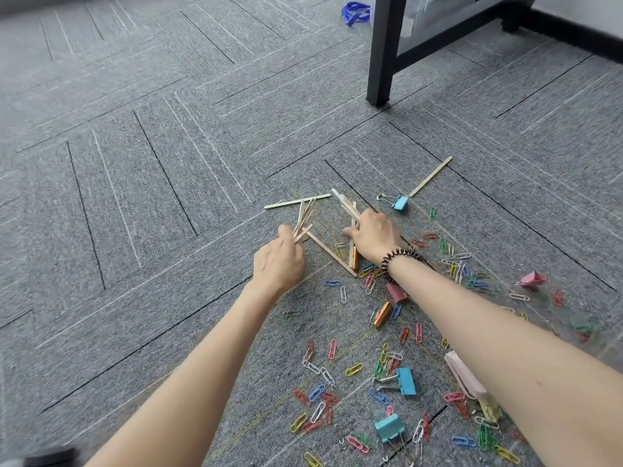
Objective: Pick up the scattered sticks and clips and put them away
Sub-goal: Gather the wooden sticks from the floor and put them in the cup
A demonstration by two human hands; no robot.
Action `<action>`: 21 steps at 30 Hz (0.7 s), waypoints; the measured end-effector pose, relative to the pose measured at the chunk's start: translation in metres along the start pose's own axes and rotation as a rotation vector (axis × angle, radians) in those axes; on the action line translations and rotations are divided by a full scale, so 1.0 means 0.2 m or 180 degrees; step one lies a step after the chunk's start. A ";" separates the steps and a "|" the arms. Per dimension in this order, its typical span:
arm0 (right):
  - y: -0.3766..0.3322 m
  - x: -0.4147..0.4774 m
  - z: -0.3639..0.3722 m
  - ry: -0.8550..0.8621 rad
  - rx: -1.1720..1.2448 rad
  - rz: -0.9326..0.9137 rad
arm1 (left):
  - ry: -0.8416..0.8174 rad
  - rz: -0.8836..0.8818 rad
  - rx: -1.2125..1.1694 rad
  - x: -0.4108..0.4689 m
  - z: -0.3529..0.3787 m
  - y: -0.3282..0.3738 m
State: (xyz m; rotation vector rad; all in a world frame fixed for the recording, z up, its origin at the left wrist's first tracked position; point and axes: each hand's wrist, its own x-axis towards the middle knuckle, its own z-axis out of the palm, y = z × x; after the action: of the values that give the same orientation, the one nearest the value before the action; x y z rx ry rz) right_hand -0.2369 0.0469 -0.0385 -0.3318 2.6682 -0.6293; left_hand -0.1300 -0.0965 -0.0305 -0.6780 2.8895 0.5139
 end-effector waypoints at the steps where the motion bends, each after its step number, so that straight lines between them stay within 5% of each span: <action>1: 0.00 0.00 0.00 -0.0007 -0.0033 -0.0007 | 0.0008 -0.0049 0.0094 0.00 0.00 0.00; 21: 0.21 -0.13 -0.22 -0.0188 0.0382 -0.0288 | -0.0288 -0.1045 -0.0307 0.11 0.11 0.27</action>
State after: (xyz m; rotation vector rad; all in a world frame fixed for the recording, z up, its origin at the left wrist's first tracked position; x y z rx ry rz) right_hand -0.2386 0.1092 -0.0137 -0.4326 2.5575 -0.7908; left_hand -0.1732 -0.0515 -0.0390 -1.0872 2.6084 0.6214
